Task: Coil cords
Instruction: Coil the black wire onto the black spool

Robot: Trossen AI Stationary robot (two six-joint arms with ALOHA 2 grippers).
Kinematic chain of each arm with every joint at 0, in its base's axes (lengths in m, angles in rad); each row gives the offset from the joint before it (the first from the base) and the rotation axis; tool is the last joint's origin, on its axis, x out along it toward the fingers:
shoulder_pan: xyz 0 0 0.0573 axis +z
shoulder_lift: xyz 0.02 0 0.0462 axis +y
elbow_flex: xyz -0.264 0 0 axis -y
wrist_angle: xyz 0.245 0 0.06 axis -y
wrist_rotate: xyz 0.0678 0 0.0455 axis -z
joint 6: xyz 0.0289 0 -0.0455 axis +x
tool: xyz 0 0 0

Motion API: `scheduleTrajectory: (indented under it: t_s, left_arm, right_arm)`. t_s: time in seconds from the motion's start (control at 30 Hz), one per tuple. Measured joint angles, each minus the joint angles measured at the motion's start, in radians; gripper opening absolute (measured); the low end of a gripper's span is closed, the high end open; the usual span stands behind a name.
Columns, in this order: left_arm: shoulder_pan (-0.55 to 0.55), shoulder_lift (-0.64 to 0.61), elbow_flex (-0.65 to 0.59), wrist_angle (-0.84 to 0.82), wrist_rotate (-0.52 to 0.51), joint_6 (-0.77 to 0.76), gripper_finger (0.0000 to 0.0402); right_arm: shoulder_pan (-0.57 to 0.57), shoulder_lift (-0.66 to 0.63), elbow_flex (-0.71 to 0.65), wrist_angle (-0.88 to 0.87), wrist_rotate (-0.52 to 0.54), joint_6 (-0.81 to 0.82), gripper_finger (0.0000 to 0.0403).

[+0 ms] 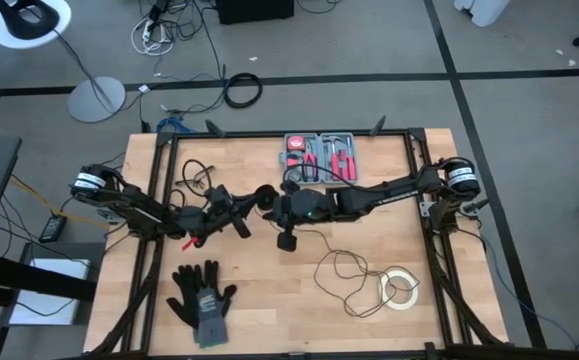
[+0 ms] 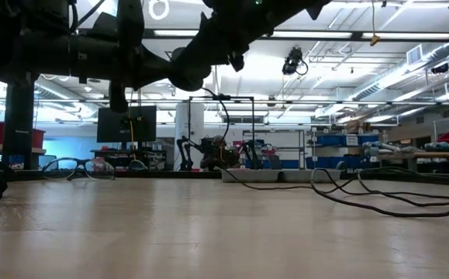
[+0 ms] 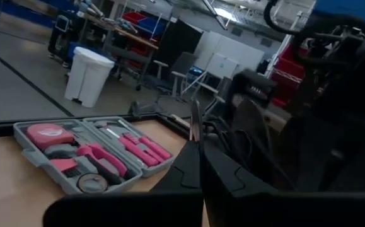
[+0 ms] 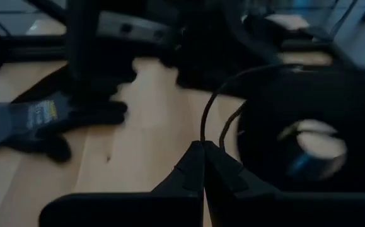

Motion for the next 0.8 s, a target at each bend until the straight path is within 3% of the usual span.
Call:
scheduleTrajectory:
  t_s: [0.2, 0.6, 0.8]
  left_arm:
    - [-0.005, 0.0, 0.0, -0.007, 0.014, -0.001, 0.0]
    - [-0.005, 0.0, 0.0, 0.045, 0.014, 0.001, 0.0]
    - [-0.005, 0.0, 0.0, 0.065, 0.014, 0.002, 0.0]
  right_arm:
    - [-0.009, -0.001, 0.0, 0.063, 0.002, -0.009, 0.0]
    - [-0.011, -0.001, -0.001, -0.183, -0.016, 0.114, 0.0]
    - [0.004, -0.001, -0.013, -0.152, -0.011, 0.104, 0.0]
